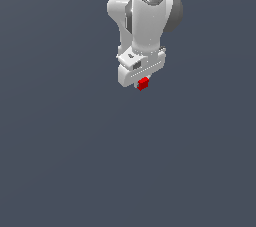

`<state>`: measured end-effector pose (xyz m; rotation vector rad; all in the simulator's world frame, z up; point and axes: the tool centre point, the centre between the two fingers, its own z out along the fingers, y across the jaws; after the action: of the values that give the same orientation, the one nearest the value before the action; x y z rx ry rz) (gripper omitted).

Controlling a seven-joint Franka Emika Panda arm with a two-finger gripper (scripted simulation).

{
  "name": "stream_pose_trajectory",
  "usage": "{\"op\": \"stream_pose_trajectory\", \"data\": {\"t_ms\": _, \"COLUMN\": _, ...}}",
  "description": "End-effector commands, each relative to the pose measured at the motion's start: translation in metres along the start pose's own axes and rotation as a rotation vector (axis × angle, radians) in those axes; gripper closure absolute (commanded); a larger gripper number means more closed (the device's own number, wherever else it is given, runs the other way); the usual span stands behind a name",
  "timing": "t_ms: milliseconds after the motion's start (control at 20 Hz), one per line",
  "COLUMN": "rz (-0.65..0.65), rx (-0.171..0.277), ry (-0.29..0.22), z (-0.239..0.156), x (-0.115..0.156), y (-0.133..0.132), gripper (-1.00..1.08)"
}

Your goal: Pick up the red cube and move it to a goal position.

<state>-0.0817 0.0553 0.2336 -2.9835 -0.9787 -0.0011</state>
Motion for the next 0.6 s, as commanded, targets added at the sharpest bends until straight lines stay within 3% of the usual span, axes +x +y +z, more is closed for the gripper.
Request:
{"op": "stream_pose_trajectory", "data": {"t_ms": 0, "rz": 0.0, "rx": 0.001, "ry": 0.0, "z": -0.026, "x": 0.002, "y": 0.001, "gripper": 1.08}}
{"op": "stream_pose_trajectory", "data": {"t_ms": 550, "rz": 0.001, "rx": -0.001, "ry": -0.001, "z": -0.122, "x": 0.013, "y": 0.007, "gripper": 1.08}}
